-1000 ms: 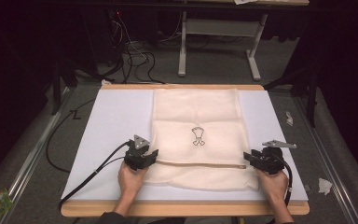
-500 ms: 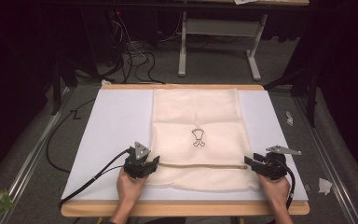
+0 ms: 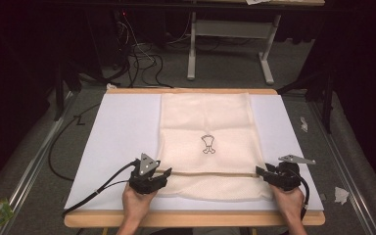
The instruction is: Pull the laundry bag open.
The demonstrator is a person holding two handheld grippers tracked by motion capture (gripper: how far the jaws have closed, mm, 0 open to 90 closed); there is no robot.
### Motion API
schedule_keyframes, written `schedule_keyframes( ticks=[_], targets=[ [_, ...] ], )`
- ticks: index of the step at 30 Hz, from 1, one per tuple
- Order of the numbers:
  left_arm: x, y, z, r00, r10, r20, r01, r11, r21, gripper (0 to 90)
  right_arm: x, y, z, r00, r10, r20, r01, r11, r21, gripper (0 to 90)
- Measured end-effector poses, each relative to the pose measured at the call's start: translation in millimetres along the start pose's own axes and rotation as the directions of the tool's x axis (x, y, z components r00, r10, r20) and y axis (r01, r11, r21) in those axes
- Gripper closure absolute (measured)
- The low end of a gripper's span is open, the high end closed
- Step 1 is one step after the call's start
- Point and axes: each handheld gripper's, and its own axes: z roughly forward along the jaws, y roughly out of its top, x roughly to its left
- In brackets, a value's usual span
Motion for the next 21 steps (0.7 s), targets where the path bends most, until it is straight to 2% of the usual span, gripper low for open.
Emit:
schedule_keyframes(
  ticks=[5, 10, 12, 13, 14, 16, 18, 21],
  targets=[
    [-11.3, 7.9, 10.1, 0.9993, 0.015, 0.034, -0.015, 0.9998, 0.011, 49.3, 1.8, 0.6, -0.1, 1.0, -0.005, 0.004, 0.005, 1.0, 0.011, 60.1],
    [-27.3, 19.7, 32.0, 0.9966, 0.018, 0.081, -0.021, 0.9993, 0.033, 49.0, 2.4, 1.4, -0.4, 0.9993, -0.033, 0.018, 0.032, 0.999, 0.032, 71.7],
    [-30.6, 21.6, 36.0, 0.9959, 0.02, 0.088, -0.023, 0.999, 0.038, 49.0, 2.6, 1.9, -0.1, 0.999, -0.04, 0.019, 0.039, 0.999, 0.035, 73.8],
    [-33.1, 23.1, 39.0, 0.9952, 0.023, 0.095, -0.027, 0.9988, 0.041, 48.6, 2.6, 2.7, -0.1, 0.9985, -0.049, 0.023, 0.048, 0.998, 0.042, 78.0],
    [-40.6, 27.4, 47.1, 0.9931, 0.032, 0.113, -0.038, 0.9981, 0.048, 48.5, 2.2, 2.9, 0.0, 0.9983, -0.053, 0.022, 0.052, 0.998, 0.044, 79.9],
    [-42.9, 28.9, 49.5, 0.9922, 0.039, 0.118, -0.045, 0.9978, 0.049, 48.3, 1.6, 3.0, -0.2, 0.9983, -0.054, 0.018, 0.054, 0.997, 0.048, 83.2],
    [-51.9, 35.1, 59.5, 0.9887, 0.046, 0.143, -0.055, 0.9968, 0.057, 48.1, 1.8, 3.3, -0.8, 0.9979, -0.063, 0.015, 0.062, 0.997, 0.047, 84.9],
    [-57.8, 39.8, 65.3, 0.9874, 0.059, 0.146, -0.07, 0.9954, 0.065, 48.1, 1.8, 3.7, -1.5, 0.9973, -0.072, 0.013, 0.072, 0.996, 0.045, 85.8]
  ],
)
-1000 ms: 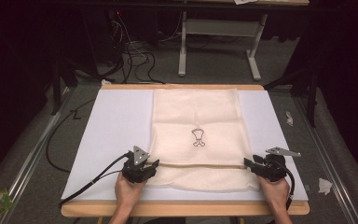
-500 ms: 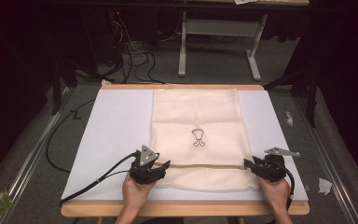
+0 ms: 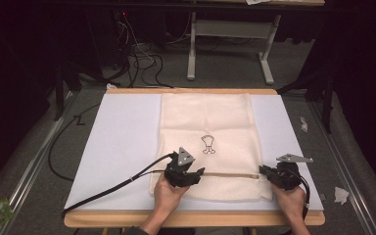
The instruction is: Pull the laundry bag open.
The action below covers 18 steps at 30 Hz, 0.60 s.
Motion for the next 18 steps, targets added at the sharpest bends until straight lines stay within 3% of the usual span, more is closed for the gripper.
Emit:
schedule_keyframes(
  ticks=[8, 9, 10, 18],
  targets=[
    [-15.9, 17.5, 21.8, 0.9991, 0.012, 0.04, -0.013, 0.9997, 0.021, 49.7, 0.5, 3.6, -4.4, 0.9997, -0.006, -0.022, 0.006, 1.0, -0.009, 86.9],
    [-18.6, 19.8, 26.7, 0.9973, -0.009, 0.073, 0.008, 0.9998, 0.018, 50.6, 0.8, 4.9, -5.6, 0.9996, -0.009, -0.026, 0.009, 1.0, -0.014, 87.1],
    [-18.6, 19.8, 26.7, 0.9973, -0.009, 0.073, 0.008, 0.9998, 0.018, 50.7, 0.8, 4.9, -5.6, 0.9996, -0.009, -0.026, 0.009, 1.0, -0.014, 87.1],
    [-35.9, 23.3, 47.8, 0.9948, 0.02, 0.1, -0.027, 0.9973, 0.068, 52.5, 2.0, 7.9, -11.5, 0.9987, -0.004, -0.05, 0.003, 1.0, -0.025, 87.5]
  ],
)
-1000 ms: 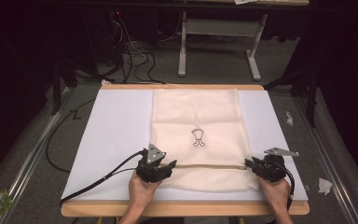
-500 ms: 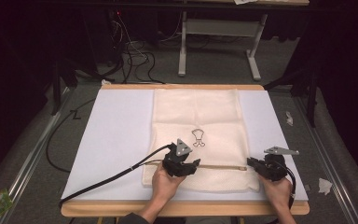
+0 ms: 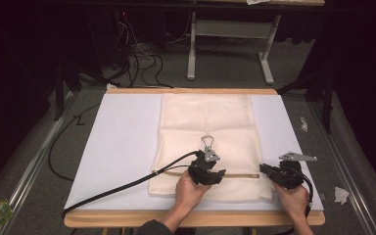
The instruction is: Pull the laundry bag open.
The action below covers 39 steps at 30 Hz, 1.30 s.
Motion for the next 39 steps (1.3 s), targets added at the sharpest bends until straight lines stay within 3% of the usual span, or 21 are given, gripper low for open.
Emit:
schedule_keyframes(
  ticks=[6, 8, 12, 13, 20, 24, 25, 29, 32, 33, 35, 37, 39],
  targets=[
    [-5.7, 3.5, 12.4, 0.9999, -0.012, 0.01, 0.012, 0.9995, 0.03, 53.4, 2.0, 3.9, -2.5, 0.9998, -0.003, -0.021, 0.003, 1.0, -0.006, 87.7],
    [-7.2, 5.7, 13.5, 0.9992, -0.026, 0.029, 0.026, 0.9996, 0.013, 54.0, 3.6, 7.0, -4.5, 0.9996, -0.011, -0.025, 0.011, 1.0, -0.005, 87.7],
    [-16.9, 10.0, 17.4, 0.9991, 0.009, 0.041, -0.009, 0.9999, 0.007, 55.7, 4.6, 9.6, -5.9, 0.9994, -0.014, -0.03, 0.014, 1.0, -0.009, 87.8],
    [-18.7, 10.6, 17.9, 0.9979, -0.005, 0.065, 0.006, 0.9998, -0.018, 56.0, 6.5, 11.0, -6.6, 0.9993, -0.013, -0.036, 0.012, 1.0, -0.013, 87.8],
    [-20.9, 7.9, 22.2, 0.9955, -0.013, 0.094, 0.016, 0.9994, -0.032, 57.8, 8.8, 13.3, -4.4, 0.9984, -0.024, -0.052, 0.023, 1.0, -0.016, 87.9],
    [-30.5, 11.4, 26.7, 0.9949, 0.029, 0.097, -0.027, 0.9994, -0.019, 58.0, 10.0, 13.5, -4.3, 0.9979, -0.02, -0.062, 0.018, 1.0, -0.023, 87.9],
    [-31.4, 13.4, 27.8, 0.9927, 0.003, 0.12, 0.002, 0.9992, -0.041, 58.1, 10.6, 13.5, -4.0, 0.9976, -0.023, -0.065, 0.021, 0.999, -0.027, 87.9],
    [-31.0, 13.8, 29.7, 0.99, -0.014, 0.14, 0.021, 0.9986, -0.048, 58.4, 11.8, 14.2, -3.8, 0.997, -0.017, -0.075, 0.015, 0.999, -0.032, 87.9],
    [-33.6, 14.1, 30.8, 0.9912, 0.008, 0.132, -0.003, 0.9994, -0.035, 58.6, 12.8, 14.7, -3.6, 0.9965, -0.017, -0.082, 0.014, 0.999, -0.035, 88.0],
    [-39.8, 16.0, 33.4, 0.9911, 0.045, 0.125, -0.043, 0.9989, -0.02, 58.6, 13.0, 14.8, -3.4, 0.9963, -0.019, -0.084, 0.016, 0.999, -0.038, 87.9],
    [-41.4, 16.7, 33.9, 0.9891, 0.033, 0.143, -0.028, 0.9989, -0.037, 58.8, 13.1, 14.8, -3.2, 0.996, -0.023, -0.087, 0.019, 0.999, -0.04, 87.9],
    [-39.2, 16.8, 37.5, 0.9907, 0.013, 0.135, -0.01, 0.9996, -0.027, 59.0, 14.7, 14.8, -3.3, 0.9953, -0.022, -0.094, 0.018, 0.999, -0.047, 87.9],
    [-39.6, 15.3, 38.7, 0.9906, 0.021, 0.135, -0.018, 0.9996, -0.021, 59.0, 15.1, 14.9, -2.8, 0.995, -0.028, -0.096, 0.024, 0.999, -0.045, 88.0]
  ],
)
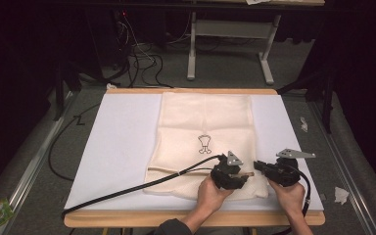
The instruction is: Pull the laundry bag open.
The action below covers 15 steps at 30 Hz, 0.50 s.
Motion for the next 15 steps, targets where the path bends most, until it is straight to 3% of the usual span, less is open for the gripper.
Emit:
schedule_keyframes(
  ticks=[15],
  targets=[
    [-1.3, -2.6, 4.3, 0.9998, -0.007, 0.02, 0.007, 0.9997, -0.024, 62.2, 9.2, 4.2, 2.1, 0.9994, -0.015, -0.032, 0.014, 1.0, -0.021, 88.1]
  ],
)
